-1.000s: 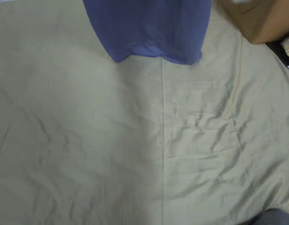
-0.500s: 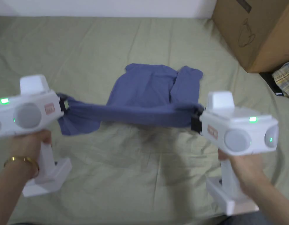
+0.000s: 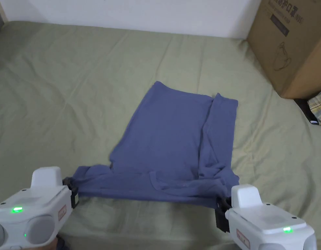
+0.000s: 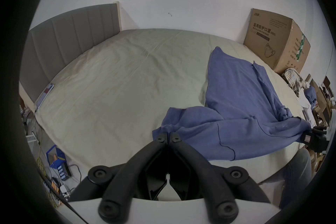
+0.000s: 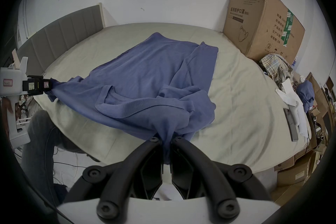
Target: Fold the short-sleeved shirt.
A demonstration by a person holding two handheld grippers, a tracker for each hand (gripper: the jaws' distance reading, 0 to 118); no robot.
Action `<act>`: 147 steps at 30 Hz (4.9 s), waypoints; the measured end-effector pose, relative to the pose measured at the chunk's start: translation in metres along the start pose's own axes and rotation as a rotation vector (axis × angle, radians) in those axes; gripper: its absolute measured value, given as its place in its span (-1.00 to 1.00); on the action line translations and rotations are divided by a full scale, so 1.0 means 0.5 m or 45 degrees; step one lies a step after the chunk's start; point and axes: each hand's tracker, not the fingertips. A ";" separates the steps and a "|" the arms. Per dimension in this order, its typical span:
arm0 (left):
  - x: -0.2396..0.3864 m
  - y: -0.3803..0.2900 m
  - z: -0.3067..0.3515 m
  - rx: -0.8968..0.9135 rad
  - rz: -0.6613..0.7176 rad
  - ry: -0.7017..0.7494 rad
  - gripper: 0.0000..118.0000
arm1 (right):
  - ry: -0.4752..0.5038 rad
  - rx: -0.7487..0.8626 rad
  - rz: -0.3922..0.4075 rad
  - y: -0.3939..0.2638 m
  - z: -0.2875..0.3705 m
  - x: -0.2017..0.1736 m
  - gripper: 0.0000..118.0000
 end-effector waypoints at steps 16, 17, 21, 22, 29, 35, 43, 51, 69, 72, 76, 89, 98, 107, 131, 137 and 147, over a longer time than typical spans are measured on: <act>0.034 0.196 0.192 0.602 -0.040 -0.044 1.00 | -0.088 0.514 -0.232 0.163 0.185 0.093 0.75; 0.053 0.202 0.201 0.648 -0.084 -0.030 1.00 | -0.091 0.590 -0.258 0.177 0.200 0.097 0.77; 0.106 0.204 0.202 0.767 -0.237 0.032 0.97 | -0.205 0.759 -0.227 0.217 0.234 0.075 0.78; 0.116 0.204 0.204 0.757 -0.237 0.019 0.91 | -0.215 0.774 -0.208 0.221 0.236 0.071 0.77; 0.148 0.188 0.202 0.794 -0.232 -0.063 -0.97 | -0.170 0.836 -0.227 0.208 0.244 0.026 -0.85; 0.149 0.180 0.207 0.807 -0.251 -0.086 -1.00 | -0.185 0.809 -0.216 0.183 0.223 0.043 -1.00; 0.135 0.176 0.199 0.762 -0.229 -0.089 -1.00 | -0.184 0.795 -0.195 0.181 0.225 0.029 -1.00; 0.090 0.198 0.148 0.337 -0.101 -0.062 0.24 | -0.172 0.768 -0.189 0.180 0.209 0.031 -1.00; 0.006 0.053 -0.094 -0.431 -0.001 0.034 -0.04 | -0.164 0.659 -0.201 0.172 0.155 0.038 -1.00; 0.005 0.046 -0.102 -0.438 0.072 -0.086 -0.95 | -0.166 0.651 -0.195 0.176 0.149 0.036 -1.00; 0.014 0.040 -0.082 -0.344 0.001 -0.074 -1.00 | -0.149 0.626 -0.195 0.192 0.138 0.039 -1.00; 0.013 0.055 0.032 -0.074 0.160 -0.141 -1.00 | 0.049 0.346 -0.020 0.538 -0.065 0.041 0.98; 0.020 0.061 0.027 -0.075 0.226 -0.128 -1.00 | 0.039 -0.058 0.186 0.809 -0.436 -0.029 0.98; 0.038 0.070 -0.004 -0.123 0.249 -0.083 -1.00 | 0.041 -0.322 0.204 0.884 -0.784 -0.098 0.86; 0.009 0.084 0.022 0.054 0.392 -0.188 -1.00 | 0.067 -0.097 0.045 0.904 -0.393 0.000 -0.93; 0.005 0.183 0.059 0.254 0.378 -0.280 -1.00 | 0.024 0.138 -0.106 0.877 -0.022 0.125 -0.93; 0.001 0.474 0.265 0.733 0.386 -0.339 -1.00 | -0.056 0.517 -0.262 0.776 0.428 0.286 -0.93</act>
